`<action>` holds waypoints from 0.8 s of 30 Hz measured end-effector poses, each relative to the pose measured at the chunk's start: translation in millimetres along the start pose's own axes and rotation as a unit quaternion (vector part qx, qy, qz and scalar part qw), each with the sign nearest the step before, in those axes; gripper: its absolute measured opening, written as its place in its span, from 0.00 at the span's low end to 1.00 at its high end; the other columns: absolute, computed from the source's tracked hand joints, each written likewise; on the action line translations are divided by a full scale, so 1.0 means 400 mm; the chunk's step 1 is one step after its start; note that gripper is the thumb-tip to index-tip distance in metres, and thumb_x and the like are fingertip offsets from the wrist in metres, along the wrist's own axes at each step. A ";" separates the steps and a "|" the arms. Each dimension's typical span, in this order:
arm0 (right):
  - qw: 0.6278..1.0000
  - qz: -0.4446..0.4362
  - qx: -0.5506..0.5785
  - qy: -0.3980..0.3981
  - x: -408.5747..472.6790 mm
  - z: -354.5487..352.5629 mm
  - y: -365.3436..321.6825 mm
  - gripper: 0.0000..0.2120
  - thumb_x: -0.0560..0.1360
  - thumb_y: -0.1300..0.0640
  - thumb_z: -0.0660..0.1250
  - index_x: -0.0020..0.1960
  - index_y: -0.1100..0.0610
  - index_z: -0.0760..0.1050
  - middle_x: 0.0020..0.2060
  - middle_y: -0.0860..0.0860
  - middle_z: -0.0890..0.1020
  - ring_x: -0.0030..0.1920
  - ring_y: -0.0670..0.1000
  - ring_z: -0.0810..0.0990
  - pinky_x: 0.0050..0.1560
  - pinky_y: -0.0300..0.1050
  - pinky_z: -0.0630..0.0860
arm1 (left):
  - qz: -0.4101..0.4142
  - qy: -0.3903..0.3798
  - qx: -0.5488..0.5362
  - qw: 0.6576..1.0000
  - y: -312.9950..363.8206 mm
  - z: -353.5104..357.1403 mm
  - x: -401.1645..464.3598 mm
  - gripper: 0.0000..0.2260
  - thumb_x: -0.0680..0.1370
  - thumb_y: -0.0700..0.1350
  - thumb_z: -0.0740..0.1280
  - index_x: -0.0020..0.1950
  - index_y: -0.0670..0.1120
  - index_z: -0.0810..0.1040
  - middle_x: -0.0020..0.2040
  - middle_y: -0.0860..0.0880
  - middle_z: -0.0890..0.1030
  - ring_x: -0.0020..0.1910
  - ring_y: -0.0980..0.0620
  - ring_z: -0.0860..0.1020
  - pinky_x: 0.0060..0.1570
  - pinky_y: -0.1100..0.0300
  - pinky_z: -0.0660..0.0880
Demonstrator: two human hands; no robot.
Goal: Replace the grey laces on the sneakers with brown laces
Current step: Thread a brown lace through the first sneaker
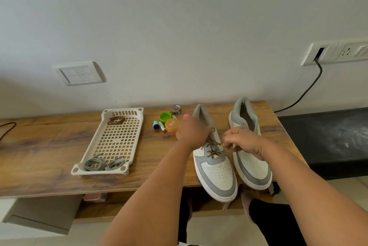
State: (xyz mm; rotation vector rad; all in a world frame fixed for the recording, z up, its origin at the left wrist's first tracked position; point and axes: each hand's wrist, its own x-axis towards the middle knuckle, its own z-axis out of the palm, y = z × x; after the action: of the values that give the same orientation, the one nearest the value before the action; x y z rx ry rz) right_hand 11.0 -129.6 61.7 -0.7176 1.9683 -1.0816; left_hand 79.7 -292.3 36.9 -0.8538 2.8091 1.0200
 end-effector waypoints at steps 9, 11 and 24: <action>0.999 -0.032 -0.016 -0.024 -0.006 0.000 -0.007 0.06 0.59 0.60 0.68 0.26 0.55 0.72 0.35 0.51 0.74 0.39 0.50 0.72 0.43 0.46 0.70 | -0.133 -0.025 -0.436 0.890 0.008 -0.052 -0.025 0.10 0.72 0.45 0.69 0.51 0.42 0.79 0.47 0.45 0.78 0.44 0.51 0.73 0.41 0.57 0.67; 0.998 -0.058 0.025 -0.022 -0.002 0.003 -0.005 0.06 0.58 0.62 0.67 0.26 0.58 0.69 0.40 0.51 0.74 0.41 0.50 0.72 0.42 0.45 0.71 | -0.144 -0.015 -0.460 0.876 0.007 -0.056 -0.029 0.10 0.73 0.44 0.68 0.53 0.42 0.79 0.49 0.46 0.78 0.44 0.51 0.73 0.40 0.57 0.67; 0.995 -0.054 0.061 -0.057 0.001 0.012 -0.011 0.11 0.61 0.62 0.62 0.22 0.52 0.73 0.30 0.48 0.80 0.42 0.50 0.75 0.38 0.39 0.70 | -0.167 -0.027 -0.488 0.856 0.007 -0.056 -0.030 0.04 0.80 0.42 0.66 0.53 0.44 0.79 0.41 0.50 0.82 0.35 0.56 0.75 0.37 0.63 0.71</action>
State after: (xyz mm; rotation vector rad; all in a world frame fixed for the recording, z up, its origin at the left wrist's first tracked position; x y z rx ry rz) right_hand 15.1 -134.2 63.8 -0.8098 1.7689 -1.1878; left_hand 91.9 -298.0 58.7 -1.2422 1.8293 2.3433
